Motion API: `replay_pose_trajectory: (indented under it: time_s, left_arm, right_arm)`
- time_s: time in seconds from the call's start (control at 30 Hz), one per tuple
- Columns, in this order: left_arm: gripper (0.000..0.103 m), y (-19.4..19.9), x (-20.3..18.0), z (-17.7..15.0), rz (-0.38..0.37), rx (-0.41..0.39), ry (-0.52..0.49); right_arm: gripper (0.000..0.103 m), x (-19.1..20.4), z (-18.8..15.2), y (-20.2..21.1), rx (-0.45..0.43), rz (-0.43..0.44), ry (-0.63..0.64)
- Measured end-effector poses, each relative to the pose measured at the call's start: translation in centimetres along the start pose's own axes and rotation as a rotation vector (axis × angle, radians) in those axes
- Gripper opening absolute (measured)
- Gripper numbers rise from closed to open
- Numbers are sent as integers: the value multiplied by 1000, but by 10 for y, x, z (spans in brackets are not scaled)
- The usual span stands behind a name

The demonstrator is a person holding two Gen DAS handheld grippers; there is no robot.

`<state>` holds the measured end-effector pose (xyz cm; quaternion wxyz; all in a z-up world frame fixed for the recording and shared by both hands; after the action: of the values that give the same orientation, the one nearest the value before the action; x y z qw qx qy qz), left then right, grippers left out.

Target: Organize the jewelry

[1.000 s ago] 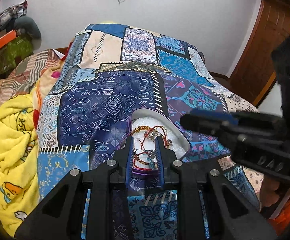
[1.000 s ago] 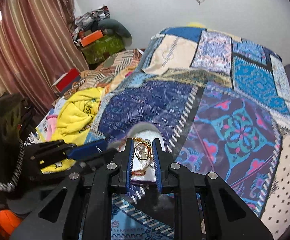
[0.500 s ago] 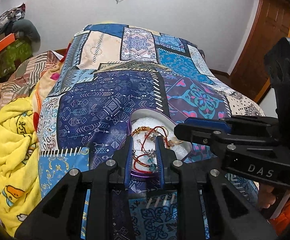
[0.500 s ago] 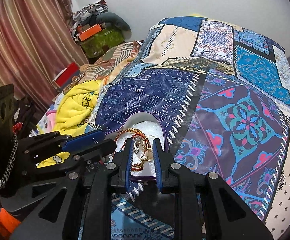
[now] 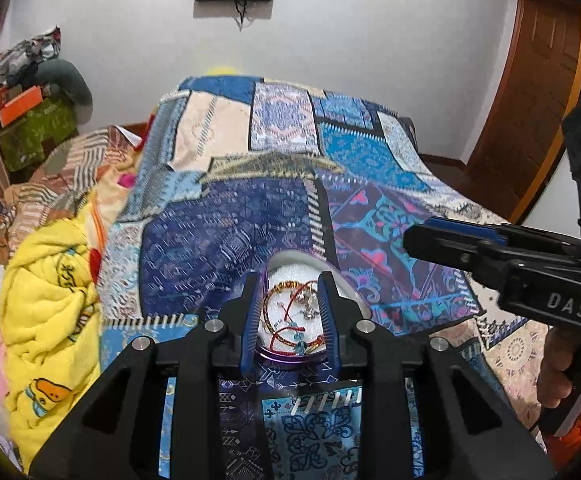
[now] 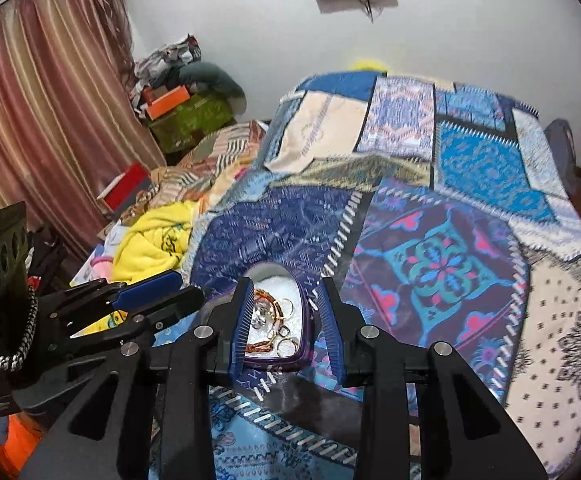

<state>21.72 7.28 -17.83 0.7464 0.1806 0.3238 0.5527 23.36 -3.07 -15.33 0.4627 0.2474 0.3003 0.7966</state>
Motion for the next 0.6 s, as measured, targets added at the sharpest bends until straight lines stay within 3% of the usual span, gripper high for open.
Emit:
replay_pose_trajectory:
  time_s: [0.17,0.33,0.5,0.6]
  left_arm:
    - [28,32,-10,11,17,-53,-7]
    - [28,78,-23,24,33,-141,-12]
    - [28,146,-46,41,74,-301,-55]
    - [34,185,-64,49,87,-402,-88]
  right_arm:
    - [30,6,11,39,-87,-23,20]
    - [30,15,23,94,-227,-66,48]
    - [30,24,32,152,-376,-97,45]
    - [30,29,33,185,-466,-121,47]
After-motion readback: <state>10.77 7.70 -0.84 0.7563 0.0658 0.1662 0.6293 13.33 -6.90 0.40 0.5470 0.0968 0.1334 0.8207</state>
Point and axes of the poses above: each gripper's, at about its wrist camera, not at the fingertips, and y roughly against the way its jaws point, x to its left, z to its top, the point moved 7 cm from there along -y, roughly the way its jaws point, and after that the axes turned 14 degrees about -z, right-handed, at the moved point
